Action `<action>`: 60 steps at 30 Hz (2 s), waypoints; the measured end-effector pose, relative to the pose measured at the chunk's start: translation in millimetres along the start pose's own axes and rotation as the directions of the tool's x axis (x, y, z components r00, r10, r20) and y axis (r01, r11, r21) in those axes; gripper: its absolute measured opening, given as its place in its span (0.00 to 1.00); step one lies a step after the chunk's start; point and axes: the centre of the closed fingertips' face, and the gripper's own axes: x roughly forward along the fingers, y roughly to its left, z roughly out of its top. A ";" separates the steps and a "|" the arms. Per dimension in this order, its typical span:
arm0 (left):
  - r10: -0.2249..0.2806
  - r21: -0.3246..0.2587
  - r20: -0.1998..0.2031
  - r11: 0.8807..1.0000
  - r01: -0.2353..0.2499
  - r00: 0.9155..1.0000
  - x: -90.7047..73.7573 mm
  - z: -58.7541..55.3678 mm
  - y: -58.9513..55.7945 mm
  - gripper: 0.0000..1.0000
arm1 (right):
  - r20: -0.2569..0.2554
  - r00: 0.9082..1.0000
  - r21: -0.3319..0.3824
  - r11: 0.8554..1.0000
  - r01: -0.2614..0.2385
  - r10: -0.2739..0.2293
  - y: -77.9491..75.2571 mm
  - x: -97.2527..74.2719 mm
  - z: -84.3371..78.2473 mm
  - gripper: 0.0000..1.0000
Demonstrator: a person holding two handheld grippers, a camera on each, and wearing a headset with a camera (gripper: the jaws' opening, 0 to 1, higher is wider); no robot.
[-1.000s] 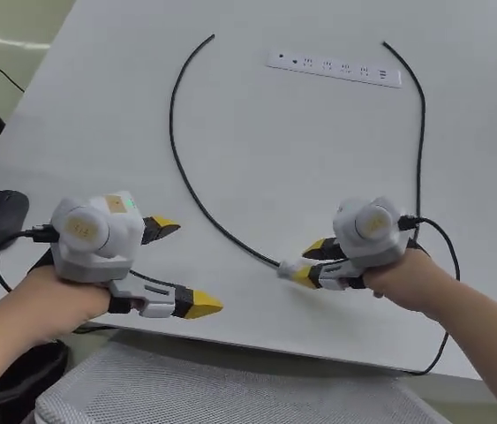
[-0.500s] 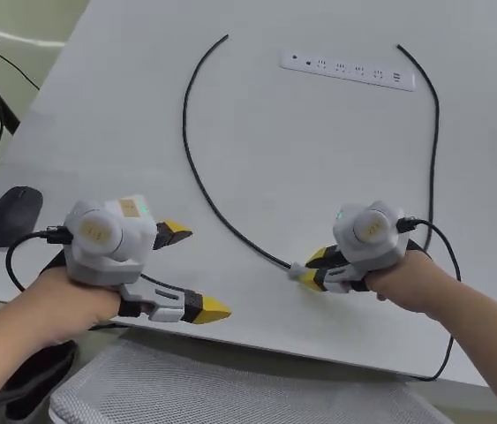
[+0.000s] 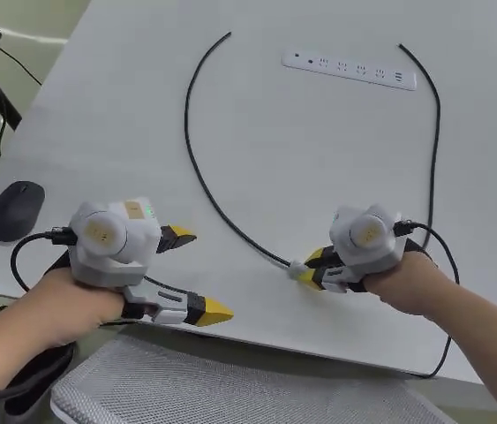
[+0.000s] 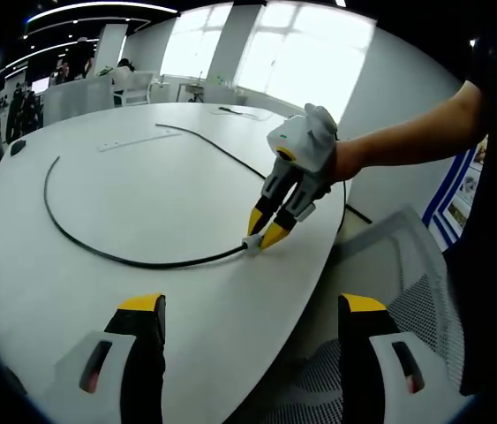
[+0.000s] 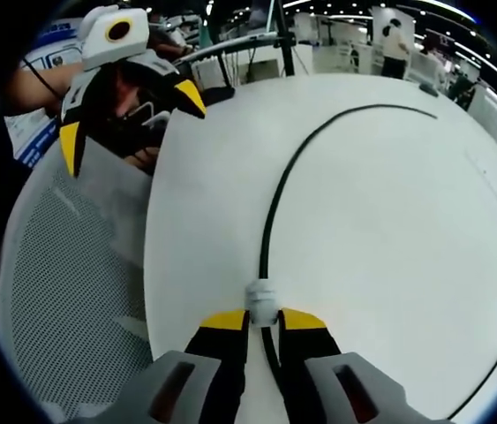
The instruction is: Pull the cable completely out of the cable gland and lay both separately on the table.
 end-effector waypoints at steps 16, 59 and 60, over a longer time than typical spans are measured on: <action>-0.024 0.042 0.035 0.999 0.022 0.999 7.5 26.7 -2.2 0.78 | 0.027 0.999 -0.101 0.995 -0.029 0.032 20.2 -38.0 40.1 0.07; -0.199 0.194 0.182 0.967 0.163 0.963 23.3 101.6 -26.7 0.40 | 0.091 0.994 -0.394 0.919 -0.018 0.058 42.4 -105.6 110.3 0.06; -0.200 0.194 0.183 0.967 0.164 0.963 23.6 101.5 -26.4 0.38 | 0.091 0.994 -0.394 0.919 -0.019 0.059 42.6 -105.8 110.4 0.06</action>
